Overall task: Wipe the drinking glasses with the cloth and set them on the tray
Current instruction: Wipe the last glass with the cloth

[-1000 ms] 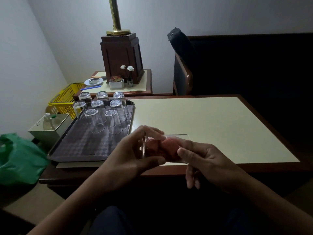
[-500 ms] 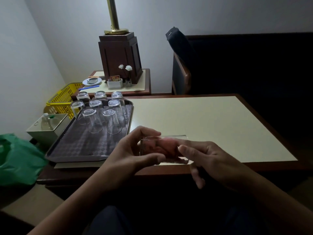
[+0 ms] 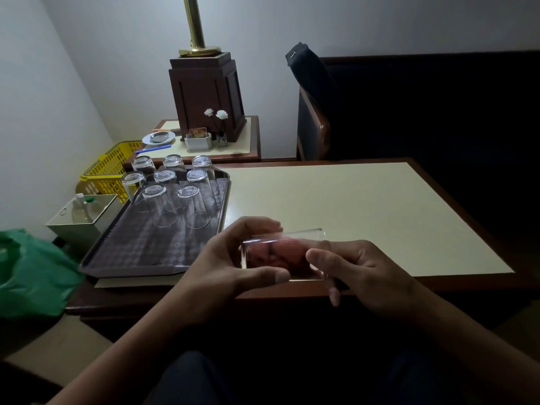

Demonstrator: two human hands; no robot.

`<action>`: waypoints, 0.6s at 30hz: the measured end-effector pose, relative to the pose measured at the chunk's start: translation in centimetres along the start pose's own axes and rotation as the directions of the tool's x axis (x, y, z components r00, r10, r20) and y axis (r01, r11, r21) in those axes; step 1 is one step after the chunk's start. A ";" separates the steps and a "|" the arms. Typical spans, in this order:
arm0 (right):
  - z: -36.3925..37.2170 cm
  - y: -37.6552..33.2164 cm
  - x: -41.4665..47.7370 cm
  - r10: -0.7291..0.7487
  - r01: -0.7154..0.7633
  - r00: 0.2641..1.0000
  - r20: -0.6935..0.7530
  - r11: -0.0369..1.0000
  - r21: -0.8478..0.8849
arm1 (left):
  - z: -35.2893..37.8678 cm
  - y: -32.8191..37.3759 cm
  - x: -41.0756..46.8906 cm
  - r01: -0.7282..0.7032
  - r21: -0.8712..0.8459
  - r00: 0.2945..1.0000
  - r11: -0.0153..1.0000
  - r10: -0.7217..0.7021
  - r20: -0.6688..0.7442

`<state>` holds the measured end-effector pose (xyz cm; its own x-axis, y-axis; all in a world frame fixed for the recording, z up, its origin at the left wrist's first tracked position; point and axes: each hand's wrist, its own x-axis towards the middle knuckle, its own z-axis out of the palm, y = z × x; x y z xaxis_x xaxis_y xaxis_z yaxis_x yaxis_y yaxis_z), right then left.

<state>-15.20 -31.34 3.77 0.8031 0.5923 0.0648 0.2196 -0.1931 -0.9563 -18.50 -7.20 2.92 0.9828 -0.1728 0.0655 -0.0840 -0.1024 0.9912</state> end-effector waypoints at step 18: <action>0.1 1.1 -0.3 -0.030 0.049 0.996 0.086 0.974 -0.222 | 0.6 -0.2 0.1 0.272 -0.395 0.961 0.878 -0.271 0.059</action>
<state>-15.27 -31.66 2.66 0.7457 0.6627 0.0692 0.3760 -0.3328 -0.8648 -18.47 -7.81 2.64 0.9573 -0.1958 -0.2126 0.2583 0.2497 0.9332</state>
